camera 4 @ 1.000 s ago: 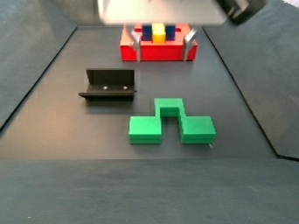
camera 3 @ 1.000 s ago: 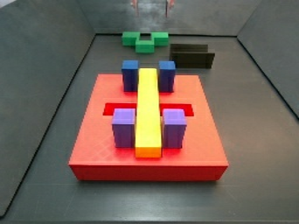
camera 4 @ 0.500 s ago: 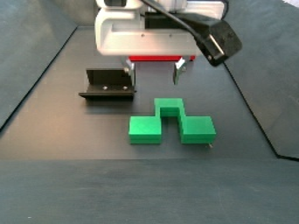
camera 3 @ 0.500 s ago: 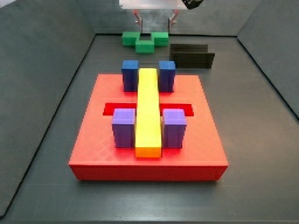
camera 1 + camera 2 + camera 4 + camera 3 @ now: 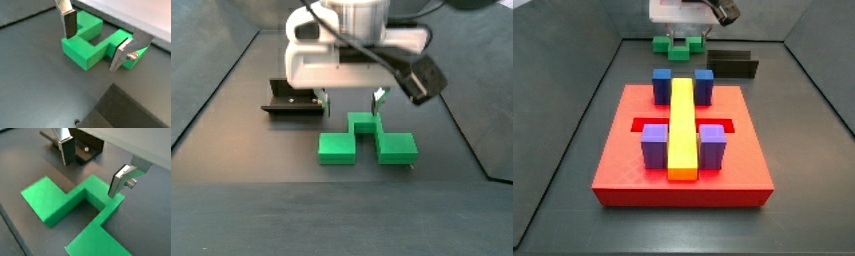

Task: Pick up the green object. Move up. Place the green object on the fixture. Regrasp the green object. Move to above the board. Insert the green object.
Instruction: Pick up the green object.

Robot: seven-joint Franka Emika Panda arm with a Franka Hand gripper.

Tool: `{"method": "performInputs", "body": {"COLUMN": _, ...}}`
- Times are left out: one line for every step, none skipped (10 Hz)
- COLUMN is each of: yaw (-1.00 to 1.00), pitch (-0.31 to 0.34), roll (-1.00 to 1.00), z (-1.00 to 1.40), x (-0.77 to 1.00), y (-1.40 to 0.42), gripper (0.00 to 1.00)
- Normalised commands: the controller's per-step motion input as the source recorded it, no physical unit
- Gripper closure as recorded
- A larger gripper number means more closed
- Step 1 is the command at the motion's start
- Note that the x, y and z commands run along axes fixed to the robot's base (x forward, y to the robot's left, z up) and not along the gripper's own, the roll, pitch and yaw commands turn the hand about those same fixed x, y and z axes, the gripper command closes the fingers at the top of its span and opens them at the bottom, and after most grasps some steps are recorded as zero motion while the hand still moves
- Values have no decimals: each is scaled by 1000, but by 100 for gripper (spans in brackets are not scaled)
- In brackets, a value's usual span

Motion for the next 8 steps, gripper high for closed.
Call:
{"method": "performInputs", "body": {"yaw": 0, "pitch": 4, "roll": -51, "z": -149, "x": 0, "y": 111, "gripper": 0}}
{"method": "performInputs", "body": {"yaw": -23, "pitch": 23, "roll": -29, "z": 0, "x": 0, "y": 131, "gripper": 0}}
{"method": "performInputs", "body": {"yaw": -69, "pitch": 29, "roll": -114, "z": 146, "x": 0, "y": 280, "gripper": 0}}
{"method": "performInputs", "body": {"yaw": -114, "pitch": 20, "roll": -103, "z": 303, "x": 0, "y": 151, "gripper": 0}}
{"method": "performInputs", "body": {"yaw": -100, "pitch": 0, "roll": -27, "z": 83, "x": -20, "y": 9, "gripper": 0}}
{"method": "performInputs", "body": {"yaw": 0, "pitch": 0, "roll": 21, "z": -66, "x": -11, "y": -17, "gripper": 0}}
{"method": "performInputs", "body": {"yaw": 0, "pitch": 0, "roll": 51, "z": -220, "x": -31, "y": -66, "gripper": 0}}
{"method": "performInputs", "body": {"yaw": 0, "pitch": 0, "roll": 53, "z": -311, "x": -111, "y": -54, "gripper": 0}}
